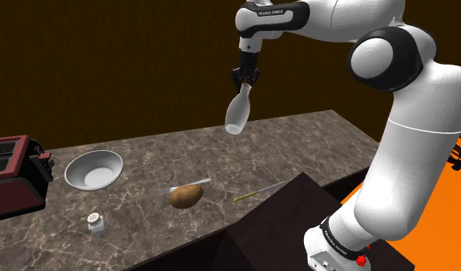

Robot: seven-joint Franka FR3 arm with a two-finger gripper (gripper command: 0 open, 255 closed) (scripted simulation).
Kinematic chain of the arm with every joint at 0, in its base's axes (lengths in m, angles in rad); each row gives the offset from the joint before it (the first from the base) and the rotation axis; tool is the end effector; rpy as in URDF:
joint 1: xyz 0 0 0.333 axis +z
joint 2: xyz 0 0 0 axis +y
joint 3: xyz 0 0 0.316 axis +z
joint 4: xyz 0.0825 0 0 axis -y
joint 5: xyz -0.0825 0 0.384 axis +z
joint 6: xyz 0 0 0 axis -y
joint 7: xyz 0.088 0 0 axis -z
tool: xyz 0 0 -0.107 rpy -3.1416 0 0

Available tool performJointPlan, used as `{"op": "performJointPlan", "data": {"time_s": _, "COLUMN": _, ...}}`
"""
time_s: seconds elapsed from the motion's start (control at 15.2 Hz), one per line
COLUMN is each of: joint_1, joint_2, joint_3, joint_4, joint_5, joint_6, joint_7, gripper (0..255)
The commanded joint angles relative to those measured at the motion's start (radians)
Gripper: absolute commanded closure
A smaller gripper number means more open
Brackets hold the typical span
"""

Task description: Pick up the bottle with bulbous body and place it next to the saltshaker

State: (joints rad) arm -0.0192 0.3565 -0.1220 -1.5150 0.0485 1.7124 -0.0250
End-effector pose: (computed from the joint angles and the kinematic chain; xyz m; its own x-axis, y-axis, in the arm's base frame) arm 0.6440 -0.0771 0.4472 0.9805 -0.1201 -0.1556 -0.1228 -0.9924 -0.0078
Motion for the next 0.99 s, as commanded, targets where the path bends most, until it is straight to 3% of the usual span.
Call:
{"op": "performJointPlan", "data": {"time_s": 0.0, "joint_1": 0.0, "joint_2": -0.004, "joint_3": 0.0, "joint_4": 0.023, "joint_5": -0.001, "joint_6": -0.027, "joint_7": 0.001, "gripper": 255}}
{"op": "performJointPlan", "data": {"time_s": 0.92, "joint_1": -0.006, "joint_2": 0.006, "joint_3": -0.002, "joint_4": 0.227, "joint_5": 0.0, "joint_6": -0.22, "joint_7": 0.003, "gripper": 255}}
